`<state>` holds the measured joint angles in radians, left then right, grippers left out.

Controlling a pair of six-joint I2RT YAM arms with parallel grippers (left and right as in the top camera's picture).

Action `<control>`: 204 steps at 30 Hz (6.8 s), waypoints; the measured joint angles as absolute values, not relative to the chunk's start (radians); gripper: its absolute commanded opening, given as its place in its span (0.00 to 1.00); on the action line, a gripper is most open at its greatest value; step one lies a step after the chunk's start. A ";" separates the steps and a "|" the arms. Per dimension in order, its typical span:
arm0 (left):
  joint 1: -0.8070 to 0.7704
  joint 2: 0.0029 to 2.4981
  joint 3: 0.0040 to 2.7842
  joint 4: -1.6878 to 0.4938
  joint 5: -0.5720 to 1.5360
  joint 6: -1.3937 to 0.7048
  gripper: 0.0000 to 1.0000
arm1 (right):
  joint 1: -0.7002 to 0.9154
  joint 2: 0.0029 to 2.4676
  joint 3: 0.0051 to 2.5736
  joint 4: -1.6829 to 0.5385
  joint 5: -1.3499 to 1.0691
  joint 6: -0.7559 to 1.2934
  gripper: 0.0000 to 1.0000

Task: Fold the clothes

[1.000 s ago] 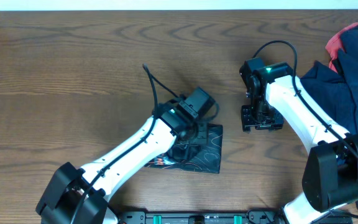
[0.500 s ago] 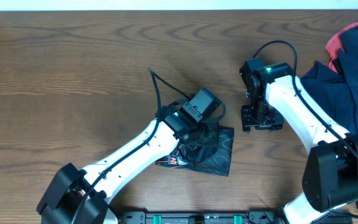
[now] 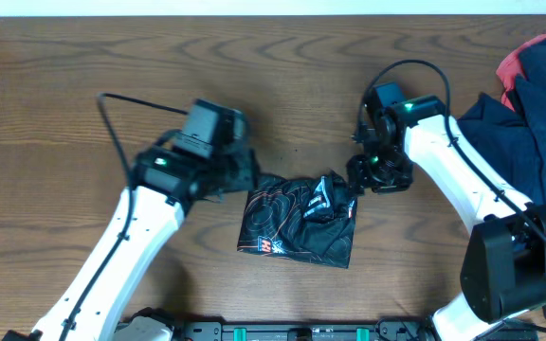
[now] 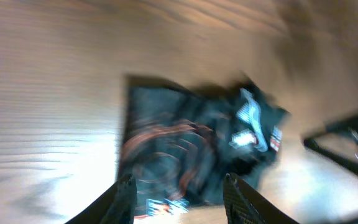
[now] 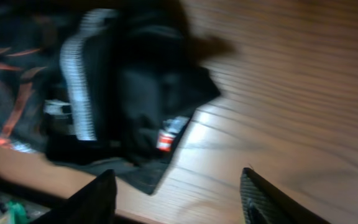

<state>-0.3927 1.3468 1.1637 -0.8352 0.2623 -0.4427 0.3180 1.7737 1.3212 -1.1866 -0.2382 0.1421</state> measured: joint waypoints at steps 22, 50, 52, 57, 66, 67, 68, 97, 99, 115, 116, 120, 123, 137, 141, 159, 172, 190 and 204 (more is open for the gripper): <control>-0.455 1.788 1.103 -0.814 0.260 -0.436 0.47 | 0.561 1.774 1.088 -0.964 -0.278 0.174 0.01; -0.422 1.797 1.087 -0.830 0.254 -0.436 0.47 | 0.527 1.717 1.117 -1.230 0.049 0.478 0.41; -0.414 1.797 1.087 -0.828 0.252 -0.436 0.47 | 0.527 1.674 1.153 -1.177 0.009 0.448 0.41; -0.415 1.797 1.087 -0.826 0.251 -0.436 0.47 | 0.528 1.619 1.192 -1.077 -0.081 0.407 0.34; -0.415 1.797 1.087 -0.826 0.251 -0.436 0.47 | 0.549 1.773 1.187 -0.989 -0.187 0.392 0.01; -0.415 1.797 1.087 -0.826 0.251 -0.437 0.47 | 0.551 1.793 1.186 -0.986 -0.191 0.395 0.01; -0.415 1.797 1.087 -0.826 0.251 -0.436 0.47 | 0.553 1.808 1.184 -0.984 -0.193 0.395 0.01; -0.398 1.776 1.205 -0.553 0.273 -0.327 0.55 | 0.478 1.744 1.180 -1.286 -0.104 0.450 0.21; -0.398 1.784 1.205 -0.555 0.292 -0.320 0.56 | 0.515 1.743 1.180 -1.275 -0.124 0.446 0.25; -0.426 1.958 1.204 -0.627 0.512 -0.308 0.07 | 0.574 1.743 1.096 -1.140 -0.154 0.463 0.28; -0.431 1.964 1.203 -0.629 0.514 -0.299 0.06 | 0.569 1.743 1.096 -1.139 -0.154 0.463 0.27; -0.437 1.975 1.204 -0.628 0.520 -0.245 0.06 | 0.508 1.737 1.096 -1.140 -0.147 0.461 0.23; -0.404 1.975 1.205 -0.628 0.494 -0.228 0.06 | 0.454 1.700 1.096 -1.141 -0.141 0.451 0.23; 0.261 1.975 1.311 -0.262 0.322 -0.299 0.06 | 0.244 1.361 1.098 -1.206 -0.135 0.369 0.25; 0.479 1.975 1.314 -0.237 0.266 -0.369 0.08 | 0.220 1.353 1.098 -1.224 -0.135 0.353 0.25; 0.873 1.975 1.313 -0.388 0.216 -0.516 0.62 | 0.220 1.353 1.098 -1.216 -0.133 0.335 0.26; 0.672 1.744 1.313 -0.388 0.337 -0.391 0.77 | 0.207 1.353 1.098 -1.051 -0.115 0.299 0.99; -0.232 1.620 1.311 -1.003 0.159 -0.184 0.98 | 0.136 1.345 1.100 -0.841 -0.097 0.193 0.94; -0.413 0.706 0.851 -0.707 0.000 -0.187 0.98 | 0.286 0.663 0.908 -0.839 0.176 0.371 0.99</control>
<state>-0.4126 0.7059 0.8513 -0.7071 -0.0002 -0.1867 0.2855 0.6632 0.9085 -0.8391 0.1761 0.3714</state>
